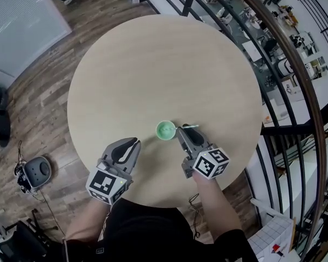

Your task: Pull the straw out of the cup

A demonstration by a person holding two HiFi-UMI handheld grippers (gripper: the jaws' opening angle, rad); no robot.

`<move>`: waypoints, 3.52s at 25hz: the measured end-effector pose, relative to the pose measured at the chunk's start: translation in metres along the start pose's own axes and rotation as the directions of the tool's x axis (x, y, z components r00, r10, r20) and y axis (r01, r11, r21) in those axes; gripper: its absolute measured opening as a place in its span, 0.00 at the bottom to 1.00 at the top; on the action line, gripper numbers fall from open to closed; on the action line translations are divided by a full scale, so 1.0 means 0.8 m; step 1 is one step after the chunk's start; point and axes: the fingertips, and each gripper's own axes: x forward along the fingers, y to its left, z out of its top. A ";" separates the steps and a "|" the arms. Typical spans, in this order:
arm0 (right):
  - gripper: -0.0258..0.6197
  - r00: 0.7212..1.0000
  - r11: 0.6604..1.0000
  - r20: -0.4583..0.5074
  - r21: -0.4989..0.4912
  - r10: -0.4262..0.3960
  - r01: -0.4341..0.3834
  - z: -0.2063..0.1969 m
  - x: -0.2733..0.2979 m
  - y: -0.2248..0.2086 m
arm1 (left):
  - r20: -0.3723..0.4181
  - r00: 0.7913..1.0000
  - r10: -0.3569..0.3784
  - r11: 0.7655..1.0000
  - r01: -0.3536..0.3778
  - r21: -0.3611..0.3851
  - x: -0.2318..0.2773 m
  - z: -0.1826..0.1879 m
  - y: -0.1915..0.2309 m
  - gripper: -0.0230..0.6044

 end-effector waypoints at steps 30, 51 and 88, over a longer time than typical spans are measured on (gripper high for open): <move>0.22 0.998 0.998 -0.053 0.043 -0.034 0.036 -0.026 -0.011 0.004 | -0.014 1.000 -0.017 1.000 0.017 0.003 -0.013 0.005 0.003 0.10; 0.10 0.991 0.992 0.077 -0.050 -0.109 0.113 0.040 -0.050 0.059 | 0.040 0.997 -0.072 0.997 0.071 0.034 -0.045 0.036 0.008 0.10; 0.10 0.941 0.970 0.281 -0.201 0.190 -0.136 0.002 -0.449 0.299 | 0.172 0.985 -0.031 0.984 0.000 0.180 -0.298 0.028 -0.334 0.10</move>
